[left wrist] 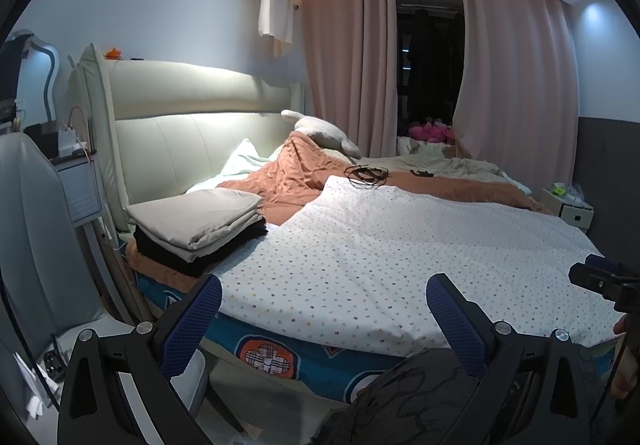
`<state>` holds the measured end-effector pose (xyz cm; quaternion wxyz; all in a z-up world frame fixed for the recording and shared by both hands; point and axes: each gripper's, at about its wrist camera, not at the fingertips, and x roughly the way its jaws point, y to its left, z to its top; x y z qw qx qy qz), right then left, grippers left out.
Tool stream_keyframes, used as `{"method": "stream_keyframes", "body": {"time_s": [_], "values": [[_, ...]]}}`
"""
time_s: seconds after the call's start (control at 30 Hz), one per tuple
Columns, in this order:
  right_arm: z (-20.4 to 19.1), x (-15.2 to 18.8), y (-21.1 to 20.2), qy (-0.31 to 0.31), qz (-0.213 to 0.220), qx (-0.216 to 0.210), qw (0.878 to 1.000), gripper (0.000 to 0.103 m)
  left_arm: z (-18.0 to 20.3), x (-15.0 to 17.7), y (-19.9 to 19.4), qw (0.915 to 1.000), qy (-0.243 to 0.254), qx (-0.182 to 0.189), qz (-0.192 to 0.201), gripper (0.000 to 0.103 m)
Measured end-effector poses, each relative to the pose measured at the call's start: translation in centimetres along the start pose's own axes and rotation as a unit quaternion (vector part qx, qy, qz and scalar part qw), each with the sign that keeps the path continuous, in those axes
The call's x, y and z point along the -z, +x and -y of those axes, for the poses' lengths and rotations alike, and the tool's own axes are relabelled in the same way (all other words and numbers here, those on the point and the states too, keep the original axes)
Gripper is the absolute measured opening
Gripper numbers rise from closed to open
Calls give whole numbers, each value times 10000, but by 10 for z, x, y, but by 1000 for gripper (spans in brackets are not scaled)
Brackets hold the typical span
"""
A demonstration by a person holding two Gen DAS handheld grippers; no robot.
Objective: Fold large clothes
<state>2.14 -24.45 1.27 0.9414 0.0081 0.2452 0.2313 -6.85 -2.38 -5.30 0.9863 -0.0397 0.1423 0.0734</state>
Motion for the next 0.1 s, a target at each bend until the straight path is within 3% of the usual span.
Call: {"method": "stream_keyframes", "body": {"time_s": [0.1], "values": [[-3, -2, -6, -4, 66, 13, 10000, 102, 0, 0, -2, 10000, 40, -31, -41, 102]]}}
